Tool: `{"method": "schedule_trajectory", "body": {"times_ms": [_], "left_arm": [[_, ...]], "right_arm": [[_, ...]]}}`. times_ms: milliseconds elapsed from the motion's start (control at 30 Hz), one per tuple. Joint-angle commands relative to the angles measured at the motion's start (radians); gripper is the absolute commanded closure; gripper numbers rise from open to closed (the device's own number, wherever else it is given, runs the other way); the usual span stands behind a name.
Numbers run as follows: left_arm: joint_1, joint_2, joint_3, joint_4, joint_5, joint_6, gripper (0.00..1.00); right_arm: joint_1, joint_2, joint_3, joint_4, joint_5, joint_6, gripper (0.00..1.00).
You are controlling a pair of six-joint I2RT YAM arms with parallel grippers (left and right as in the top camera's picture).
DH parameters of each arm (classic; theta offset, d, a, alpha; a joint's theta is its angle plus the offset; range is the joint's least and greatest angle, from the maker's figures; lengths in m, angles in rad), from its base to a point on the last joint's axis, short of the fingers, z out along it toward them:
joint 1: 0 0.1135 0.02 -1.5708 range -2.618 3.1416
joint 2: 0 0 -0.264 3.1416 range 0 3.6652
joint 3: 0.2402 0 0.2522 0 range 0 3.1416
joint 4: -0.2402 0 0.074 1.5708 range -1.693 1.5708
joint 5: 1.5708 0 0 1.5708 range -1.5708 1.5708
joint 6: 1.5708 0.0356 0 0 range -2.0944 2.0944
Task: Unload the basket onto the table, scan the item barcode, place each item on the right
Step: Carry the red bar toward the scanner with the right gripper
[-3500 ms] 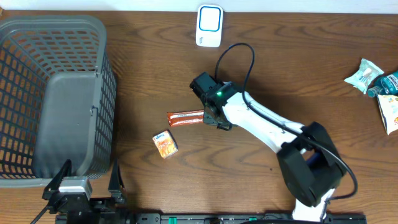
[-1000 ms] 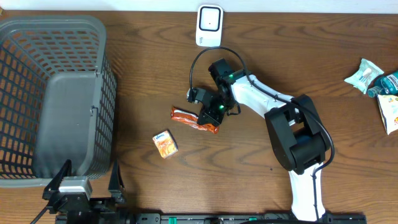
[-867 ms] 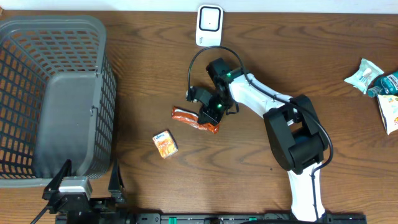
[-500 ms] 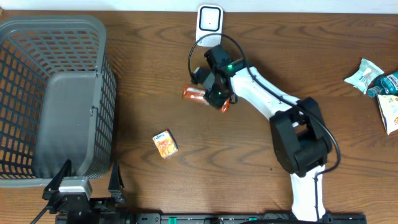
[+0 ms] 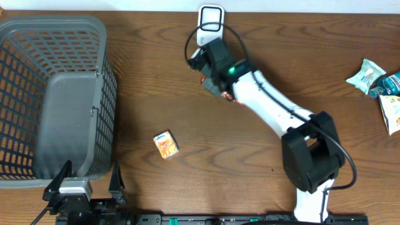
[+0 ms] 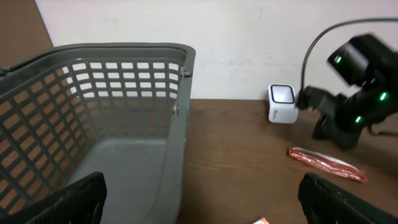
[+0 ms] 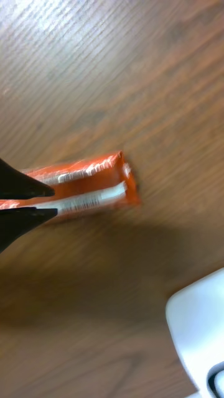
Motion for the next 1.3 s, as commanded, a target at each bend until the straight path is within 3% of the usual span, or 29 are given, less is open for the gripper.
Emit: {"method": "schedule_trajectory", "body": {"times_ms": [0,133,167,200,233,300,367,600,800,1067,1133,1200,1267], "left_arm": [[0.006,-0.005,0.004,0.003,0.002,-0.005,0.02],[0.006,-0.005,0.004,0.003,0.002,-0.005,0.02],[0.006,-0.005,0.004,0.003,0.002,-0.005,0.02],[0.006,-0.005,0.004,0.003,0.002,-0.005,0.02],[0.006,-0.005,0.004,0.003,0.002,-0.005,0.02],[0.006,-0.005,0.004,0.003,0.002,-0.005,0.02],[0.006,-0.005,0.004,0.003,0.002,-0.005,0.02],[0.006,-0.005,0.004,0.003,0.002,-0.005,0.02],[0.006,-0.005,0.004,0.003,0.002,-0.005,0.02],[0.006,-0.005,0.004,0.003,0.002,-0.005,0.02],[0.006,-0.005,0.004,0.003,0.002,-0.005,0.02],[0.006,-0.005,0.004,0.003,0.002,-0.005,0.02],[0.006,-0.005,0.004,0.003,0.002,-0.005,0.02]], "right_arm": [[0.068,-0.004,-0.094,0.047,0.084,0.047,0.98],[0.089,-0.004,-0.112,0.081,0.145,0.222,0.99],[0.081,-0.006,-0.108,0.091,0.142,0.254,0.91],[0.058,-0.007,-0.100,0.093,0.094,0.290,0.40],[0.039,-0.007,-0.098,0.095,0.045,0.290,0.29],[-0.004,-0.008,-0.098,0.090,-0.032,0.290,0.23],[-0.064,-0.008,-0.099,0.066,-0.127,0.294,0.01],[-0.221,-0.006,-0.102,0.056,-0.244,0.291,0.01],[-0.293,0.076,-0.102,0.060,-0.548,0.290,0.23],[-0.281,0.215,-0.102,0.076,-0.443,0.289,0.29],[-0.274,0.252,-0.102,0.066,-0.415,0.275,0.42],[-0.264,0.290,-0.102,0.030,-0.416,0.225,0.62],[-0.258,0.318,-0.102,-0.018,-0.415,0.158,0.71]]}}
